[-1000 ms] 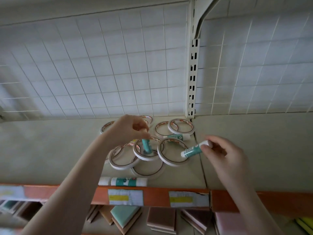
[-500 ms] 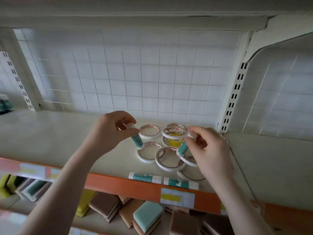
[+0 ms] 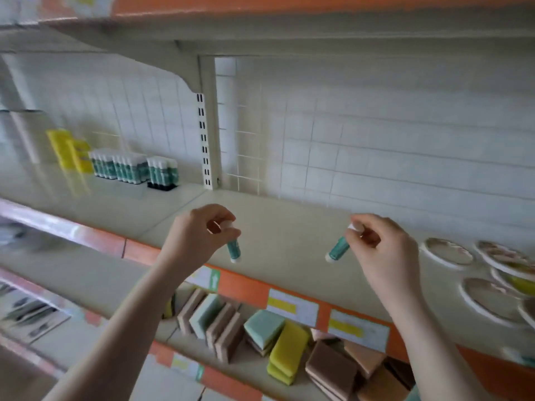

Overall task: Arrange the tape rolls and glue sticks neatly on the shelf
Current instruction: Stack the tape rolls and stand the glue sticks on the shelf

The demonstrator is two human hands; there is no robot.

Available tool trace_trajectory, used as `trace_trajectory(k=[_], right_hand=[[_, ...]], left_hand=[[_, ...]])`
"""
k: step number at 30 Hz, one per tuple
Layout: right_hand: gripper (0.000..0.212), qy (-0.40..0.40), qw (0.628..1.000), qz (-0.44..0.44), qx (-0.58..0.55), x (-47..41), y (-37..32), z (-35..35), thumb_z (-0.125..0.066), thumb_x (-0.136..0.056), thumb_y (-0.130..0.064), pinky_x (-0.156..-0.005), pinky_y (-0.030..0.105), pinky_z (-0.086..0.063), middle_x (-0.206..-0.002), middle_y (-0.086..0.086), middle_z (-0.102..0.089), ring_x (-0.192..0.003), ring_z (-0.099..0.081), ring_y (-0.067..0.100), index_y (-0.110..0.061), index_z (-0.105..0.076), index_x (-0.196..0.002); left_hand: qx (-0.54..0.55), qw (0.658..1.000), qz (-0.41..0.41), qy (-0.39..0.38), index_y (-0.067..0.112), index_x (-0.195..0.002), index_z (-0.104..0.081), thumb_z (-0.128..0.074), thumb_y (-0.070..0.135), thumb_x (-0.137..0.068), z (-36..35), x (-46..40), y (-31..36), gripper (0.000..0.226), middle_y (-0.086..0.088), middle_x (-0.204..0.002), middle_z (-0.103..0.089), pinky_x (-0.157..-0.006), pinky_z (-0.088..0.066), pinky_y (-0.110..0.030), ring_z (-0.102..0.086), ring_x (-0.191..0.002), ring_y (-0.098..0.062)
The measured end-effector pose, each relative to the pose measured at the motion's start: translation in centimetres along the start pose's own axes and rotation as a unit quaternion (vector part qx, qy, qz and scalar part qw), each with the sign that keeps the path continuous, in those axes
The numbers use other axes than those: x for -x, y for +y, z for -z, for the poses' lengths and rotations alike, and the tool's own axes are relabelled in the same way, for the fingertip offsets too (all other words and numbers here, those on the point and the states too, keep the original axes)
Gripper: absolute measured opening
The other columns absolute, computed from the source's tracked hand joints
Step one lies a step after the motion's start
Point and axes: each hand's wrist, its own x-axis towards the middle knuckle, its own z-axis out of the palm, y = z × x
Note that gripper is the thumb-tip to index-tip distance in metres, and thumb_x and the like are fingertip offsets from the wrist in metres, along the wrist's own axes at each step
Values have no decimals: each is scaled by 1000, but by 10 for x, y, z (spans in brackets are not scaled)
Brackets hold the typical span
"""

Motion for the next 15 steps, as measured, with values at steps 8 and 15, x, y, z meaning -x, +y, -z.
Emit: trace_trajectory(k=[8, 15], right_hand=[[12, -60, 998, -24, -27, -45, -72, -119, -67, -78, -7, -73, 31, -45, -81, 3, -67, -75, -60, 22, -12, -70, -88], [8, -92, 992, -43, -76, -90, -125, -225, -67, -79, -13, -68, 26, -43, -80, 0, -67, -75, -61, 20, -18, -68, -85]], left_hand=[[-24, 998, 9, 55, 17, -87, -70, -79, 17, -71, 66, -58, -99, 19, 21, -70, -58, -61, -37, -3, -53, -65, 16], [-36, 998, 16, 43, 19, -88, -69, -78, 19, -73, 115, -115, -184, 18, 18, -72, -60, -65, -42, -13, -55, -63, 5]])
